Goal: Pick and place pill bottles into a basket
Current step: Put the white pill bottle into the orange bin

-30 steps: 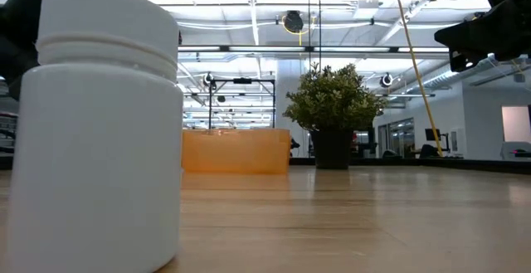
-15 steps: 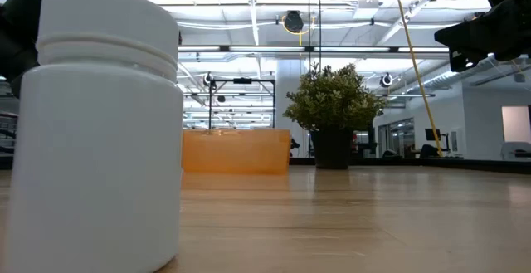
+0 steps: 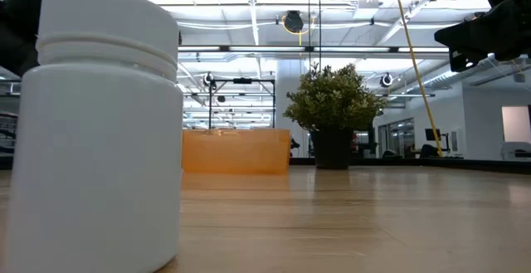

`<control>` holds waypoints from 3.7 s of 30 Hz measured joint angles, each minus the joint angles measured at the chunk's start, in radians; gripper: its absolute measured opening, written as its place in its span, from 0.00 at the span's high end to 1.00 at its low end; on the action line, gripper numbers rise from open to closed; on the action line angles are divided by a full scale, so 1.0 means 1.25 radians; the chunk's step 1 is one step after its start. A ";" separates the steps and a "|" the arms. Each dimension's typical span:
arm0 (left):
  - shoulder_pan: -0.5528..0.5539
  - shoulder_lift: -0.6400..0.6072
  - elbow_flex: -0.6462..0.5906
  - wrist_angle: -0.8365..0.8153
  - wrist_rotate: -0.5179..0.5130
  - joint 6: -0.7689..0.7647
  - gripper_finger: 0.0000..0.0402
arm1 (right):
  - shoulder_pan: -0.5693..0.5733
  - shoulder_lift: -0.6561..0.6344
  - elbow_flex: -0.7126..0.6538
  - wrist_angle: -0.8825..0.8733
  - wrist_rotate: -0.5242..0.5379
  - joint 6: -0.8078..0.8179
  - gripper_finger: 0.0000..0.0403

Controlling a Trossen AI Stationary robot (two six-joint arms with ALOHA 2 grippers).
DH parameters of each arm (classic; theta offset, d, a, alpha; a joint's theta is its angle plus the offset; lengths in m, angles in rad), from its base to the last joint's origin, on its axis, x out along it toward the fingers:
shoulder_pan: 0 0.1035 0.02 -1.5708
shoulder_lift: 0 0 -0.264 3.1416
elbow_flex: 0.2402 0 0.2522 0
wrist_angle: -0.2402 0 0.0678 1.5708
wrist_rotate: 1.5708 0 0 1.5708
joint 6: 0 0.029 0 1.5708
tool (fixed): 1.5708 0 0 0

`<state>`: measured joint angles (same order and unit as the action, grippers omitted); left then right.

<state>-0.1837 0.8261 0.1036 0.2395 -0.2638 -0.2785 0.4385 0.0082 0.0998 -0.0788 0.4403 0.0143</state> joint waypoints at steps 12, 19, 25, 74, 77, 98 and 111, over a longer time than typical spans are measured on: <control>0.000 0.000 0.000 0.122 -0.008 0.038 0.55 | 0.000 0.000 0.000 0.000 0.000 0.000 1.00; 0.005 -0.002 0.000 0.231 -0.048 0.062 0.60 | 0.000 0.000 0.000 0.000 0.000 0.000 1.00; 0.051 -0.002 0.000 0.343 -0.048 0.088 0.55 | 0.000 0.000 0.000 0.000 0.000 0.000 1.00; 0.448 0.181 0.305 0.100 0.169 0.153 0.53 | 0.000 0.000 0.000 0.000 0.000 0.000 1.00; 0.452 0.229 0.305 0.132 0.172 0.153 0.55 | 0.000 0.000 0.000 0.000 0.000 0.000 1.00; 0.452 0.440 0.305 0.195 0.212 0.153 0.60 | 0.000 0.000 0.000 0.000 0.000 0.000 1.00; 0.452 0.563 0.305 0.274 0.211 0.152 0.56 | 0.000 0.000 0.000 0.000 0.000 0.000 1.00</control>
<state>0.3813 1.5298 0.4843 0.5818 0.0002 -0.0891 0.4385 0.0086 0.0998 -0.0788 0.4404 0.0143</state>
